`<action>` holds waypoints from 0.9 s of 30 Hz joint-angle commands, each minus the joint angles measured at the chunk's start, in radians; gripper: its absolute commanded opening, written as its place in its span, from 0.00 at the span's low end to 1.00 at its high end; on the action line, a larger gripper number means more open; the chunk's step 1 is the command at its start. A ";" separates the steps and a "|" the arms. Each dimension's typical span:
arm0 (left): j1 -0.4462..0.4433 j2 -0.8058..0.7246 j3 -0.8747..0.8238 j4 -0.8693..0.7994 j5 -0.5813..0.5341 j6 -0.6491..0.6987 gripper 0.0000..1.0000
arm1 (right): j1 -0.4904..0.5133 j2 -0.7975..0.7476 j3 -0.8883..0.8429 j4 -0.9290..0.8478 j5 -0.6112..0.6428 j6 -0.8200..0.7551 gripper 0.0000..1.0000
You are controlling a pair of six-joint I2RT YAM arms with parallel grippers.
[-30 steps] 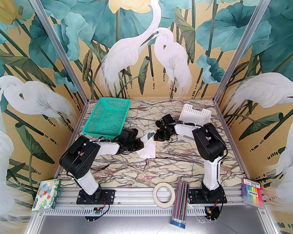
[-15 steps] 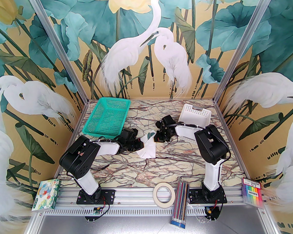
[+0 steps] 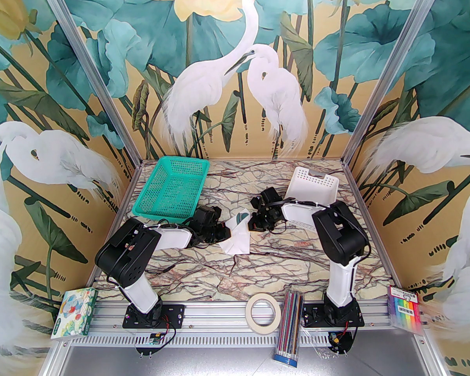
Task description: Place the utensils on the paper napkin and roll it up
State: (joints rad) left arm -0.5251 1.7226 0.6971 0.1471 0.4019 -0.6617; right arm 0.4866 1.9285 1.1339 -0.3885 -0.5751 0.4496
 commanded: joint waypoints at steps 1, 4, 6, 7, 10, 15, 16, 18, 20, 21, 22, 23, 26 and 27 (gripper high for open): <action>-0.007 0.039 -0.010 -0.083 -0.085 -0.004 0.08 | 0.015 -0.058 -0.028 -0.004 -0.006 0.022 0.06; -0.007 0.034 -0.011 -0.086 -0.087 -0.004 0.08 | 0.030 -0.069 -0.054 0.016 -0.012 0.034 0.06; -0.006 0.033 -0.010 -0.088 -0.087 -0.003 0.08 | 0.036 -0.065 -0.067 0.027 -0.011 0.040 0.06; -0.007 0.033 -0.010 -0.089 -0.088 -0.003 0.08 | 0.038 -0.062 -0.071 0.032 -0.008 0.044 0.05; -0.007 0.032 -0.009 -0.092 -0.089 -0.002 0.08 | 0.039 -0.048 -0.081 0.041 -0.005 0.047 0.06; -0.007 0.031 -0.010 -0.093 -0.090 -0.001 0.08 | 0.042 -0.031 -0.083 0.034 0.002 0.045 0.05; -0.006 0.032 -0.009 -0.093 -0.091 -0.002 0.08 | 0.041 -0.033 -0.084 0.028 0.010 0.044 0.06; -0.007 0.031 -0.009 -0.092 -0.092 -0.001 0.08 | 0.041 -0.041 -0.085 0.016 0.022 0.038 0.05; -0.007 0.031 -0.008 -0.094 -0.093 -0.001 0.08 | 0.041 -0.047 -0.084 -0.004 0.033 0.031 0.05; -0.007 0.031 -0.008 -0.095 -0.094 -0.001 0.08 | 0.042 -0.052 -0.086 -0.012 0.040 0.029 0.06; -0.007 0.032 -0.007 -0.097 -0.094 0.000 0.08 | 0.041 -0.058 -0.087 -0.018 0.041 0.026 0.06; -0.006 0.031 -0.007 -0.098 -0.094 0.001 0.08 | 0.042 -0.065 -0.090 -0.022 0.041 0.026 0.06; -0.007 0.032 -0.006 -0.098 -0.094 0.000 0.08 | 0.045 -0.097 -0.102 -0.021 0.033 0.033 0.05; -0.006 0.032 -0.007 -0.098 -0.094 0.001 0.08 | 0.046 -0.107 -0.103 -0.024 0.031 0.034 0.05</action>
State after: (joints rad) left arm -0.5282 1.7222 0.6987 0.1463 0.3950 -0.6617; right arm 0.5255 1.8713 1.0451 -0.3885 -0.5526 0.4786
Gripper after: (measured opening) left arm 0.083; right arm 0.060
